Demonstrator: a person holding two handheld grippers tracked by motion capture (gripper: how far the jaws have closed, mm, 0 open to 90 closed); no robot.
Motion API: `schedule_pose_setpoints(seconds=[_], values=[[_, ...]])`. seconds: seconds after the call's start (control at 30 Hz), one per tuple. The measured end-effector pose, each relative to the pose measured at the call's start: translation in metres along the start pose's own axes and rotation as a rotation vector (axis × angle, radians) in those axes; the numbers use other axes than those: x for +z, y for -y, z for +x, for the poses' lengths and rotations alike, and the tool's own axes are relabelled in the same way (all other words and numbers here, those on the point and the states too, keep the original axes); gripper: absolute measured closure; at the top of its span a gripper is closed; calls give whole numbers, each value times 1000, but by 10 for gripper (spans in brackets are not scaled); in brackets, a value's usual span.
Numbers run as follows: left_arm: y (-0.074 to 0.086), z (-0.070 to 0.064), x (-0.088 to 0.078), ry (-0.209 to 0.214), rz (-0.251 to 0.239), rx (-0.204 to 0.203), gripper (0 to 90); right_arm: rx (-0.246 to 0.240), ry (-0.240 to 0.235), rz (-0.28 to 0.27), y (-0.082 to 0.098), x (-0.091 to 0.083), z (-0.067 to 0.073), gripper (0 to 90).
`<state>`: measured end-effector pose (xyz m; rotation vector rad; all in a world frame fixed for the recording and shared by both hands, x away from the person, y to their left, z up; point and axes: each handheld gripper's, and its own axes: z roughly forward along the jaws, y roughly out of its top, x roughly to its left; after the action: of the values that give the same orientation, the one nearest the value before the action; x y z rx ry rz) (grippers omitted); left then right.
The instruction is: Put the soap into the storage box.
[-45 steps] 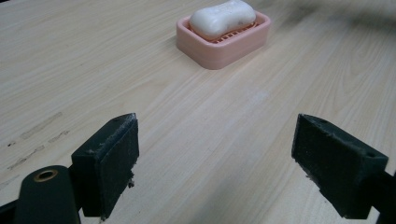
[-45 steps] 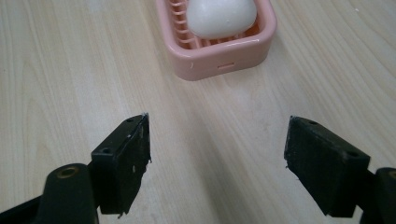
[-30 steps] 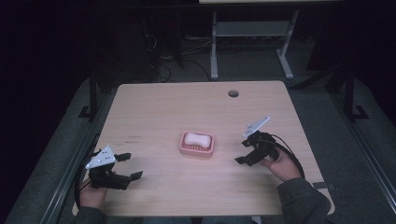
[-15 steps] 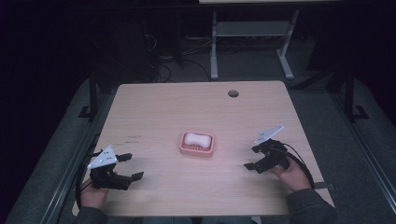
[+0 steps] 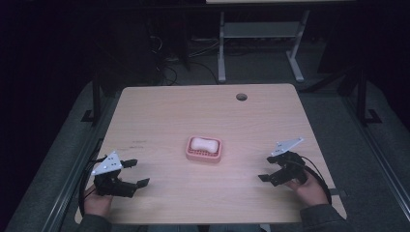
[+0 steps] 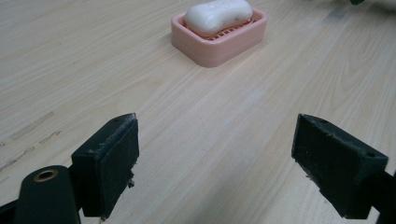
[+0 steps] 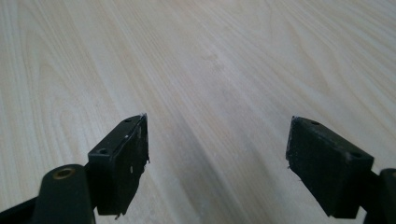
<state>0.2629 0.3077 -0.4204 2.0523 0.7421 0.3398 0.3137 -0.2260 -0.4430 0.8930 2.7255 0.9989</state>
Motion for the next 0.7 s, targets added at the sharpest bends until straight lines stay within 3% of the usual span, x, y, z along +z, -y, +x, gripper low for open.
schedule_pose_setpoints(seconds=[0.43, 0.7], values=[[-1, -2, 1, 10, 1, 10, 148, 28, 48, -59, 30, -14, 11, 206], [-1, -1, 2, 14, 6, 15, 148, 44, 84, -77, 47, -22, 27, 179]])
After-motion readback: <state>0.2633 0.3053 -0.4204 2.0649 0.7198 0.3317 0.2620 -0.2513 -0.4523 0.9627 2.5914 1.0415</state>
